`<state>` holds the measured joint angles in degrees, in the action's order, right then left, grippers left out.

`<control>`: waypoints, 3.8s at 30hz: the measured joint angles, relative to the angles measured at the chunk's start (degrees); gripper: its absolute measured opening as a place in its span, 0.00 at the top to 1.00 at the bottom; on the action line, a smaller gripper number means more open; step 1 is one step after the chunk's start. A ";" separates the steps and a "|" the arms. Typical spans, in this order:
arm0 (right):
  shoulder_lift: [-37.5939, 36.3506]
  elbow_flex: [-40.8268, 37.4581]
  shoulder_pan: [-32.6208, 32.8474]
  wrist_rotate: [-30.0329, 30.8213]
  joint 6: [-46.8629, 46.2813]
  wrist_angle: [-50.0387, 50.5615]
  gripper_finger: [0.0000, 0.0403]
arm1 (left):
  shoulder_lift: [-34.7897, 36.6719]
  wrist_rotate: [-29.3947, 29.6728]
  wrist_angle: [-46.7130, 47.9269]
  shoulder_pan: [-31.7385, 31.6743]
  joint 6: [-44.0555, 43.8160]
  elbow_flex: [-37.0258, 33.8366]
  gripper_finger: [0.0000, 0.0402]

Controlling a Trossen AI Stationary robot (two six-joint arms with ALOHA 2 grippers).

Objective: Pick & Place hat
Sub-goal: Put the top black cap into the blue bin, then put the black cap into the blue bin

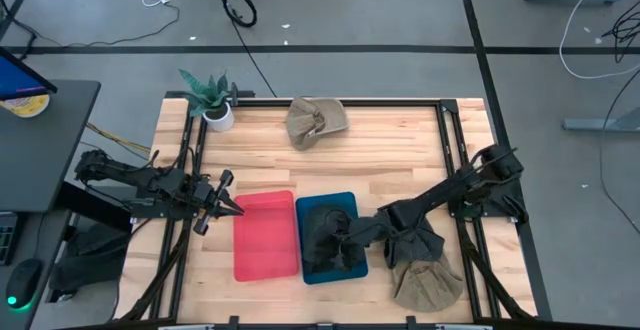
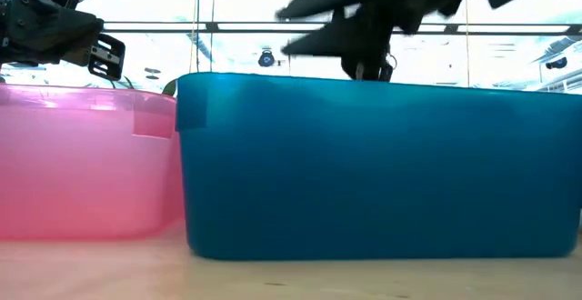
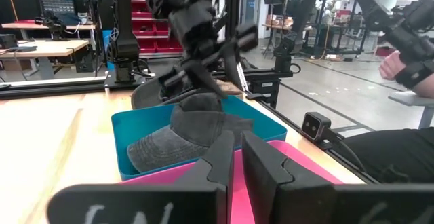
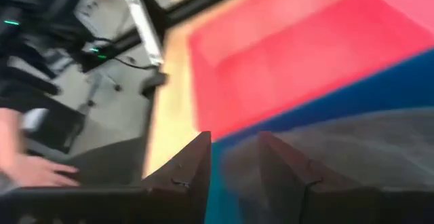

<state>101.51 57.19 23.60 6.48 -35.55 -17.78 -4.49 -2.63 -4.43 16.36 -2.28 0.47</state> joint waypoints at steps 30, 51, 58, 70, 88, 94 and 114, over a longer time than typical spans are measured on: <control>-12.41 0.13 19.72 4.44 27.05 -20.25 0.69 | 0.00 0.00 0.00 0.00 -0.02 -0.01 0.91; -12.02 17.26 29.14 23.89 44.37 -12.18 0.69 | 0.00 0.00 -0.01 0.00 -0.02 -0.01 0.91; -8.35 28.46 34.48 47.55 31.41 17.06 0.69 | 0.00 0.00 0.00 0.00 -0.02 -0.02 0.91; -7.66 30.60 33.50 36.77 -6.90 57.25 0.69 | 0.00 0.00 0.00 0.00 -0.04 -0.02 0.91; 1.25 30.44 34.25 18.95 -40.64 90.34 0.69 | 0.00 0.00 0.00 0.00 -0.01 -0.01 0.91; 1.26 30.35 35.70 19.13 -38.64 89.37 0.69 | 0.00 0.00 0.00 0.00 -0.02 0.00 0.91; 1.38 20.87 33.91 13.72 -40.21 88.77 0.45 | 0.00 0.00 0.00 0.00 -0.02 -0.01 0.91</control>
<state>102.89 78.06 57.50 20.20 -75.76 70.99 -4.49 -2.63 -4.43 16.36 -2.31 0.46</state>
